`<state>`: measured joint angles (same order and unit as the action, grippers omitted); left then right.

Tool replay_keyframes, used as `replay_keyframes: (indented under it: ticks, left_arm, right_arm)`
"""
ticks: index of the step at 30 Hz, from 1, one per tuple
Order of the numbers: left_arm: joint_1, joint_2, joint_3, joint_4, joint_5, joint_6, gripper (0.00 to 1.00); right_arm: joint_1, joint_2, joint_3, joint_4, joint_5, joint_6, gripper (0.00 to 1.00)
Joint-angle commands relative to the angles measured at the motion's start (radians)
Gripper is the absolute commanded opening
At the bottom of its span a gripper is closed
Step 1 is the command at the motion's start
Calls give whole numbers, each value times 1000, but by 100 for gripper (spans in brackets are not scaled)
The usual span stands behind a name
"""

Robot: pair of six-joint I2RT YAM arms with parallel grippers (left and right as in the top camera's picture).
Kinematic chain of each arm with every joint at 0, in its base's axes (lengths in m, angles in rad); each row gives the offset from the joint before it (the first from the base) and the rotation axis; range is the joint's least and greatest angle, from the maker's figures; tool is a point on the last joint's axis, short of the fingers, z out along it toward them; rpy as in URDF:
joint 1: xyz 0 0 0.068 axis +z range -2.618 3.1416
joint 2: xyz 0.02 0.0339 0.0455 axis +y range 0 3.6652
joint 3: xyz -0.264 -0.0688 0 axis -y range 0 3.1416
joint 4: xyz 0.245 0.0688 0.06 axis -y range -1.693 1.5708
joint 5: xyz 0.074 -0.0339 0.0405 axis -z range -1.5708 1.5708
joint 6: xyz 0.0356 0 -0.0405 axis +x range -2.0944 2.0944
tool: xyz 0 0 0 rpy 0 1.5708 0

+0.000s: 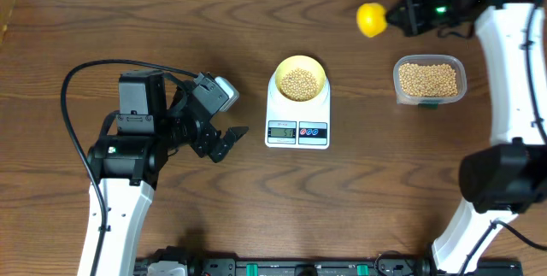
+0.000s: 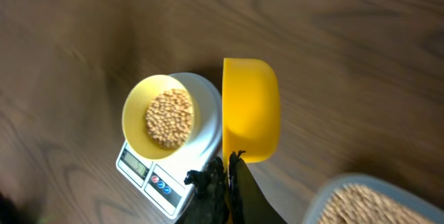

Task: Scoop item into bowl and weigh 50g on scale

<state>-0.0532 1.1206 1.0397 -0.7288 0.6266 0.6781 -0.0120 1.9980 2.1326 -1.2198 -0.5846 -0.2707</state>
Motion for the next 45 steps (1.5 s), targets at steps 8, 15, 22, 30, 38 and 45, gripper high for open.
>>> replay_keyframes:
  ticks: [8,15,22,30,38,45]
  left_arm:
    - [3,4,-2,0,13,6,98]
    - [3,4,-2,0,13,6,98]
    - [3,4,-2,0,13,6,98]
    - [3,4,-2,0,13,6,98]
    - [3,4,-2,0,13,6,97]
    - [3,4,-2,0,13,6,97]
  right_arm:
    - [-82,-71,29,-54,-27,91,1]
    - [72,-36,29,37,-8,31,1]
    - [208,29,29,80,-8,-38,1]
    - [320,64,28,45,104,-126,1]
    - [381,65,4,3,186,-174,1]
    - [392,66,-28,-8,187,-192,1]
